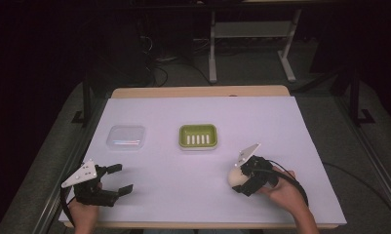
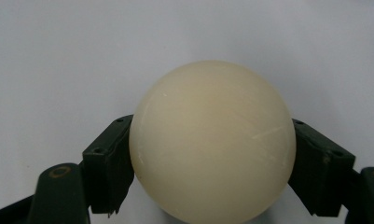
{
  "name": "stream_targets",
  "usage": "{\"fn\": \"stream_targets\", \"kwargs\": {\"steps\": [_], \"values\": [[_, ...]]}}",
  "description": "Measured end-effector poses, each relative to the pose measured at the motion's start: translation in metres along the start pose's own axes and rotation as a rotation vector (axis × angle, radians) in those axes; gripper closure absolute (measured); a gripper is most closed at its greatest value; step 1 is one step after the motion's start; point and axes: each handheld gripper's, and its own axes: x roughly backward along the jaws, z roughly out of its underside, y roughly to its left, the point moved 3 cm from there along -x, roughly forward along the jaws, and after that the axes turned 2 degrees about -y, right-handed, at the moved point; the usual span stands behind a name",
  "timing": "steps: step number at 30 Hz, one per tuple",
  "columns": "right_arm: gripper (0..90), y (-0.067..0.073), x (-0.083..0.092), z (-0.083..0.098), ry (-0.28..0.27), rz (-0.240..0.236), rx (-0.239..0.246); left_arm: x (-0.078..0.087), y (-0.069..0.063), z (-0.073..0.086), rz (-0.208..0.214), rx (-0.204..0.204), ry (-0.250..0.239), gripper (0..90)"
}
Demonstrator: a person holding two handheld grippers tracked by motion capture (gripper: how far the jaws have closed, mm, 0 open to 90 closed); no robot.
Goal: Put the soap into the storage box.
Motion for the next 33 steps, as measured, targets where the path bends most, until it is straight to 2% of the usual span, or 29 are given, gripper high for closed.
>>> {"fn": "stream_targets", "kwargs": {"steps": [3, 13, 16, 21, 26, 30, 33], "values": [[23.1, -0.001, 0.002, -0.003, -0.007, 0.002, 0.005, 0.000, 0.000, 0.000, -0.004, 0.001, 0.002, 13.1], [23.2, -0.007, 0.007, -0.011, -0.035, -0.038, -0.003, 0.001, 0.000, 0.000, -0.006, 0.004, 0.000, 13.1], [23.1, -0.011, 0.008, -0.012, -0.059, -0.059, -0.005, 0.000, 0.000, 0.000, -0.006, -0.006, 0.006, 13.1], [23.2, -0.014, 0.010, -0.015, -0.043, -0.064, -0.011, 0.000, 0.000, 0.000, -0.007, -0.006, 0.007, 13.1], [23.1, -0.014, 0.013, -0.023, -0.052, -0.072, 0.011, 0.000, 0.000, 0.001, -0.007, -0.006, 0.008, 13.1], [23.2, -0.014, 0.016, -0.029, -0.040, -0.079, 0.025, 0.000, 0.000, 0.000, -0.008, -0.001, 0.006, 13.1], [23.2, -0.016, 0.020, -0.034, -0.054, -0.085, 0.045, 0.001, 0.000, 0.001, -0.008, -0.004, 0.008, 13.1]]}}
